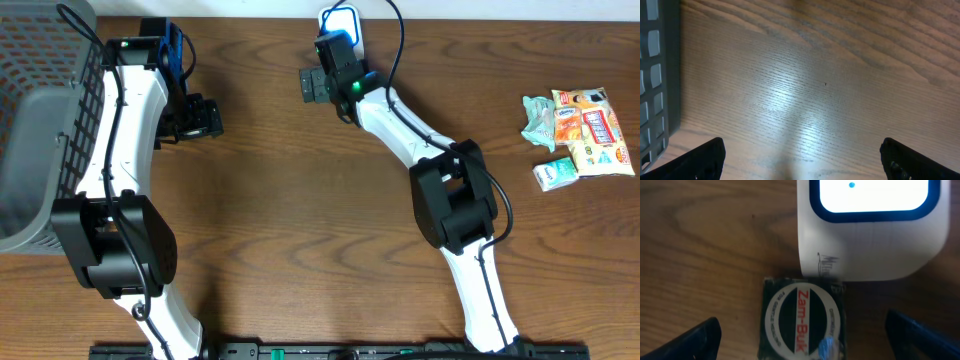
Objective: Scan the item barcode
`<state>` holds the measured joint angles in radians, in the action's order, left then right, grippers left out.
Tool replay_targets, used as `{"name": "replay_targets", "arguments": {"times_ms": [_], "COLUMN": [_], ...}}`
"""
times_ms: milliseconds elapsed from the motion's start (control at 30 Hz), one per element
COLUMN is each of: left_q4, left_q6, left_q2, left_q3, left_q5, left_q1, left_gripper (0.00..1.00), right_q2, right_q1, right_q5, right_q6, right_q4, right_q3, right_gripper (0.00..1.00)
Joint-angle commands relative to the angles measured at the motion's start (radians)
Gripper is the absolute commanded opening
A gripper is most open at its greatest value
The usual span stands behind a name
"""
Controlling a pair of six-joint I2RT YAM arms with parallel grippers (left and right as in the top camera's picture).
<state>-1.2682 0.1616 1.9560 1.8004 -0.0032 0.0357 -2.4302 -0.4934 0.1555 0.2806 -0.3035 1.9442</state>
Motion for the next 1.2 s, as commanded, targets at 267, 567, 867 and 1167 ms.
{"name": "replay_targets", "arguments": {"times_ms": [267,567,867,1167], "left_q4": [-0.003,-0.003,-0.003,-0.003], "left_q6": [0.013,0.013,0.013,0.013], "left_q2": [0.006,0.006,0.006,0.006], "left_q3": [-0.011,-0.011,-0.011,-0.011], "left_q5": [-0.009,-0.009,-0.009,-0.009], "left_q1": [0.002,0.002,0.002,0.002], "left_gripper": [0.98,0.98,0.98,0.98], "right_q2": [-0.011,-0.048,0.008,0.214], "right_q1": [-0.014,-0.016,-0.019,-0.020], "right_q5": [0.011,0.011,0.011,0.011], "right_q6": [0.051,0.051,0.033,0.013], "right_q4": [0.174,0.187,0.054,-0.403], "right_q3": [-0.130,-0.129,-0.129,-0.128], "right_gripper": [0.82,0.57,0.55,0.69]}}
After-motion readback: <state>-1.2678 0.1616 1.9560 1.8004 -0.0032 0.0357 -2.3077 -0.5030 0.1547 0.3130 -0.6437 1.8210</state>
